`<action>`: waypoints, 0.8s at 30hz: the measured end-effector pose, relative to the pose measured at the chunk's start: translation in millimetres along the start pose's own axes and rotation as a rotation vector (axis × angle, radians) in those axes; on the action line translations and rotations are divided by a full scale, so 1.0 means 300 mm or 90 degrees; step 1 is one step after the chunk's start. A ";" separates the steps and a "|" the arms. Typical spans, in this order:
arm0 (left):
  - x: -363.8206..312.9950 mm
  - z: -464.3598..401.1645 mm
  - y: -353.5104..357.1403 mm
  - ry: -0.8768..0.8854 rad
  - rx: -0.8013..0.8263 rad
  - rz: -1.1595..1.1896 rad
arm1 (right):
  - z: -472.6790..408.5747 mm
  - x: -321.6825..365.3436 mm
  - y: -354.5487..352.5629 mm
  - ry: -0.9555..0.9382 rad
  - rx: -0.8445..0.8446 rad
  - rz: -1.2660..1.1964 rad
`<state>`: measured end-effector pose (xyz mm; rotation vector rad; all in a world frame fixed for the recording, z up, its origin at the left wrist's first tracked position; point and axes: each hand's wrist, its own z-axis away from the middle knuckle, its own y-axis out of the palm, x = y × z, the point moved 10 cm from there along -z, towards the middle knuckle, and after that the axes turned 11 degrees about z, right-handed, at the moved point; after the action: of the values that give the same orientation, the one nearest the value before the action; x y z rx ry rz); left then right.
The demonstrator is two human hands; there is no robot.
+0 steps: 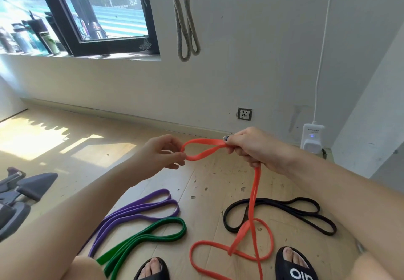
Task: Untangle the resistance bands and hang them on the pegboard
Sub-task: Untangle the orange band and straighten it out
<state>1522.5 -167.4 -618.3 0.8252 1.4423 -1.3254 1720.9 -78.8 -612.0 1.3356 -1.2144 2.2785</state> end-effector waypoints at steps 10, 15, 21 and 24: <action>0.006 0.020 0.035 -0.057 0.121 0.275 | 0.006 -0.040 -0.004 0.043 0.035 -0.051; 0.018 0.005 0.045 -0.084 0.133 0.347 | 0.017 -0.018 0.017 0.028 0.063 -0.065; -0.017 -0.001 0.111 0.022 0.129 -0.104 | 0.020 0.028 0.079 -0.005 0.090 -0.057; -0.099 0.003 0.170 0.129 0.136 -0.251 | 0.022 0.041 0.117 -0.017 0.126 -0.035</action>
<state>1578.9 -155.4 -606.1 0.8608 1.7050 -1.7563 1698.3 -108.3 -619.4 1.4516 -0.9665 2.4006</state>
